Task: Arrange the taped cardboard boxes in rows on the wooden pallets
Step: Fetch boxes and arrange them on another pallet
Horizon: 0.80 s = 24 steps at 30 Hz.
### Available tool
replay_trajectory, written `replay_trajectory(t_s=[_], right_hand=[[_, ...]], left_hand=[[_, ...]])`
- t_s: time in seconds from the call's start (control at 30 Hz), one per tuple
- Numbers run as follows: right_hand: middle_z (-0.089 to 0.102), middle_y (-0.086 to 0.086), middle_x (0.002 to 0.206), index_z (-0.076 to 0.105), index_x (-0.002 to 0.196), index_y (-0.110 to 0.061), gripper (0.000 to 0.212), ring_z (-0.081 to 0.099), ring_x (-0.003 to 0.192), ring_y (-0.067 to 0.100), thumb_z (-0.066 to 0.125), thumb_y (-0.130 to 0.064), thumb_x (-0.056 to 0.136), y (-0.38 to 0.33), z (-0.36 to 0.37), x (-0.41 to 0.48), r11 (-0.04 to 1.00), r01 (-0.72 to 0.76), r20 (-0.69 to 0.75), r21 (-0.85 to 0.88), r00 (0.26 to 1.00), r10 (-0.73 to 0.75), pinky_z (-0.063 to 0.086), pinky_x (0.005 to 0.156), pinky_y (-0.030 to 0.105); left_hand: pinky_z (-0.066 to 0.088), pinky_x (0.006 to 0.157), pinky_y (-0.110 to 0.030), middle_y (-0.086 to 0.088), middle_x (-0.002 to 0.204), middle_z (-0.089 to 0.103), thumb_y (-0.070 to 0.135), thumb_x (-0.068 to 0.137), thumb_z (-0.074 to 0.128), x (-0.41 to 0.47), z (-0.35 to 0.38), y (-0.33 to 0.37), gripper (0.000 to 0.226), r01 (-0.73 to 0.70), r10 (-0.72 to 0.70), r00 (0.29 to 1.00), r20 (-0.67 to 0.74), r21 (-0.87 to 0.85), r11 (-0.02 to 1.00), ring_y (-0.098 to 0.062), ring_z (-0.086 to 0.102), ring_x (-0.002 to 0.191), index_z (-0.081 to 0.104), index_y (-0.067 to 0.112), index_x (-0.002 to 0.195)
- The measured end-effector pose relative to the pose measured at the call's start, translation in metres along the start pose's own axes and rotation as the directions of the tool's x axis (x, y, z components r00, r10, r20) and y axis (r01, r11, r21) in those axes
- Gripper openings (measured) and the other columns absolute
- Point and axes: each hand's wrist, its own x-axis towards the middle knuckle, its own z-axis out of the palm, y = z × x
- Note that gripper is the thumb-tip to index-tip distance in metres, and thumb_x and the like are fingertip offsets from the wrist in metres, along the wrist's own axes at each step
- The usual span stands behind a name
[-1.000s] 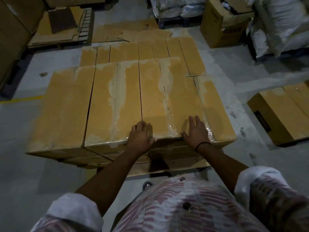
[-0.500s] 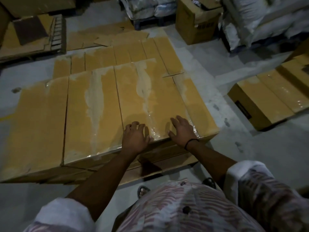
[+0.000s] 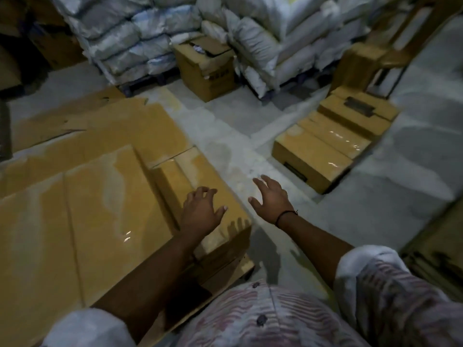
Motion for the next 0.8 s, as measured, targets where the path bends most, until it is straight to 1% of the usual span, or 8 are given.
replay_trajectory(t_s=[0.1,0.2,0.27,0.37,0.53,0.67,0.8], right_hand=[[0.024,0.006,0.165,0.032,0.157,-0.026,0.066,0.023,0.15,0.031,0.052,-0.05,0.1,0.062,-0.038,0.0,0.995,-0.095,-0.043,0.003,0.995,0.095,0.027,0.118,0.05],[0.027,0.008,0.163,0.032,0.156,-0.026,0.066,0.026,0.147,0.032,0.052,-0.051,0.098,0.114,-0.07,-0.002,0.979,-0.202,-0.087,0.015,0.975,0.203,0.03,0.117,0.051],[0.031,0.009,0.161,0.033,0.156,-0.025,0.067,0.028,0.146,0.032,0.052,-0.051,0.098,0.141,-0.085,-0.003,0.965,-0.26,-0.12,0.022,0.958,0.26,0.031,0.115,0.052],[0.028,0.007,0.163,0.033,0.156,-0.025,0.067,0.026,0.148,0.031,0.053,-0.051,0.098,0.169,-0.1,0.002,0.947,-0.319,-0.14,0.031,0.937,0.32,0.029,0.117,0.052],[0.026,0.006,0.165,0.032,0.157,-0.027,0.067,0.023,0.15,0.03,0.052,-0.053,0.098,0.198,-0.107,0.031,0.924,-0.375,-0.106,0.074,0.918,0.382,0.028,0.119,0.05],[0.027,0.007,0.164,0.029,0.157,-0.028,0.068,0.023,0.149,0.03,0.05,-0.055,0.098,0.229,-0.111,0.072,0.923,-0.383,-0.061,0.015,0.921,0.384,0.027,0.119,0.049],[0.026,0.007,0.164,0.03,0.156,-0.026,0.067,0.025,0.148,0.031,0.051,-0.053,0.099,0.271,-0.124,0.141,0.916,-0.402,-0.007,-0.021,0.916,0.402,0.028,0.117,0.049]], left_hand=[[0.041,0.105,-0.046,-0.004,0.146,0.046,0.062,0.094,0.057,0.032,0.015,0.06,0.065,-0.08,0.081,0.996,0.032,-0.035,0.996,-0.034,0.041,0.132,0.048,0.026,0.147],[0.041,0.104,-0.046,-0.005,0.146,0.046,0.062,0.094,0.058,0.056,0.028,0.115,0.064,-0.143,0.15,0.986,0.07,-0.097,0.985,-0.034,0.042,0.131,0.049,0.026,0.146],[0.042,0.104,-0.045,-0.004,0.146,0.046,0.061,0.095,0.058,0.07,0.034,0.144,0.063,-0.184,0.196,0.976,0.09,-0.126,0.975,-0.034,0.042,0.131,0.05,0.025,0.146],[0.042,0.104,-0.045,-0.004,0.148,0.046,0.061,0.095,0.057,0.096,0.04,0.175,0.063,-0.22,0.241,0.963,0.125,-0.159,0.962,-0.033,0.041,0.133,0.05,0.026,0.146],[0.043,0.103,-0.046,-0.007,0.148,0.049,0.061,0.095,0.059,0.15,0.054,0.197,0.062,-0.179,0.216,0.96,0.176,-0.202,0.963,-0.037,0.046,0.131,0.053,0.024,0.144],[0.045,0.104,-0.046,-0.009,0.144,0.053,0.061,0.093,0.061,0.216,0.077,0.208,0.062,-0.128,0.181,0.96,0.214,-0.238,0.963,-0.038,0.05,0.128,0.055,0.024,0.142],[0.047,0.101,-0.044,-0.01,0.14,0.058,0.059,0.091,0.064,0.3,0.107,0.224,0.062,-0.072,0.148,0.961,0.232,-0.305,0.95,-0.036,0.055,0.125,0.058,0.022,0.14]])
